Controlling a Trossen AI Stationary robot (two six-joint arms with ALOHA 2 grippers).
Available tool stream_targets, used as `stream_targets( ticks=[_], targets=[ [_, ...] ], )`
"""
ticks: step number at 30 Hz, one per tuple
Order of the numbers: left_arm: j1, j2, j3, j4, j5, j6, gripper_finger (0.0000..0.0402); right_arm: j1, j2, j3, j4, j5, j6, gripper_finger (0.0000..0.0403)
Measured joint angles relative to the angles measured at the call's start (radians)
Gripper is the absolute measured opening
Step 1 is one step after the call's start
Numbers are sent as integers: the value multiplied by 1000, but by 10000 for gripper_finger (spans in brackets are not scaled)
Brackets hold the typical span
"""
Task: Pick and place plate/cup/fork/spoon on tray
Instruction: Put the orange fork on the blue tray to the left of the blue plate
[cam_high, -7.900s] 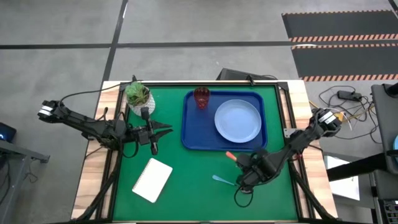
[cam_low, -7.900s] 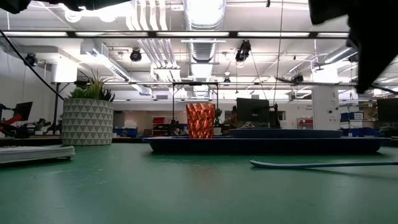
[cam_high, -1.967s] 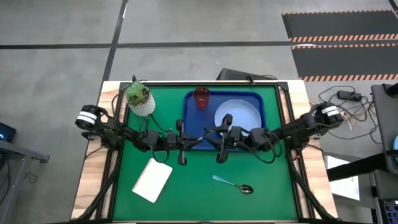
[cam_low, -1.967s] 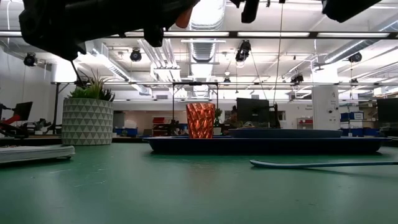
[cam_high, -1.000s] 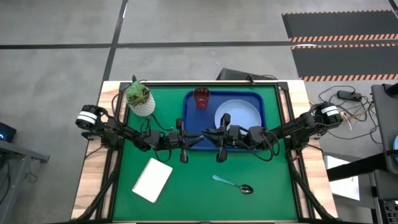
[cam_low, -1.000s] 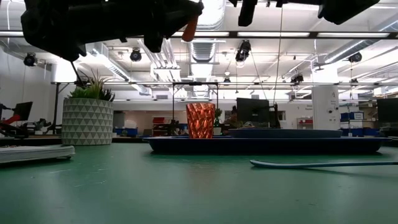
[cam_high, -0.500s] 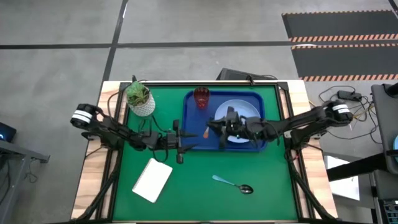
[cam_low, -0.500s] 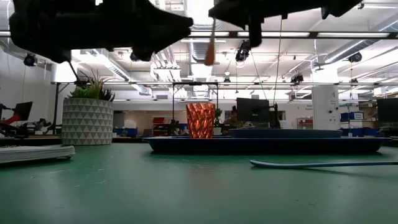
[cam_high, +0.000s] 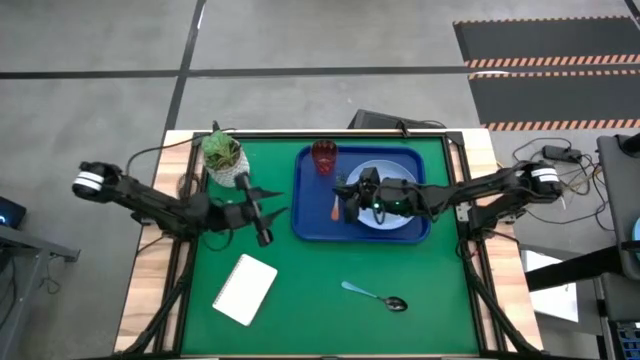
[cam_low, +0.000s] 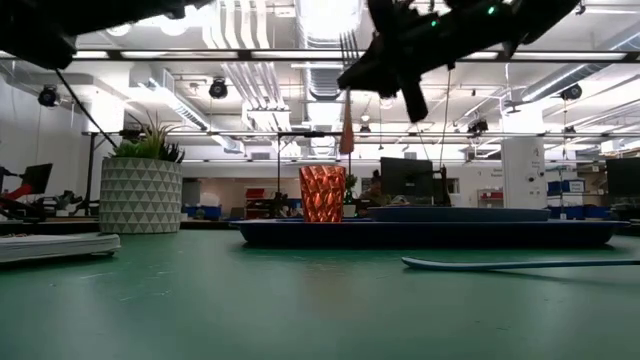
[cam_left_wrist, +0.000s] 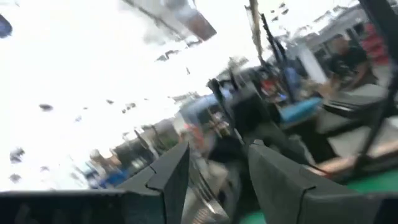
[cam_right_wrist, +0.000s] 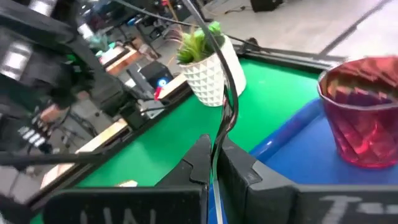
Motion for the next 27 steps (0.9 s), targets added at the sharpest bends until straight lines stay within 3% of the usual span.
stream_targets(
  ticks=[8,13,20,23,27],
  targets=[
    [0,-118,-40,-4,-40,43,146,-48,127,22,39,-8,222,8],
    [0,-143,-53,0,-45,43,146,-65,233,144,15,-27,204,8],
    [0,-188,-81,1,-46,45,146,-88,360,362,-283,-175,209,8],
    [0,-229,-98,2,-46,45,146,-90,393,435,-423,-192,223,8],
    [0,-293,-124,0,-71,45,146,-104,416,463,-456,-280,285,8]
  ],
)
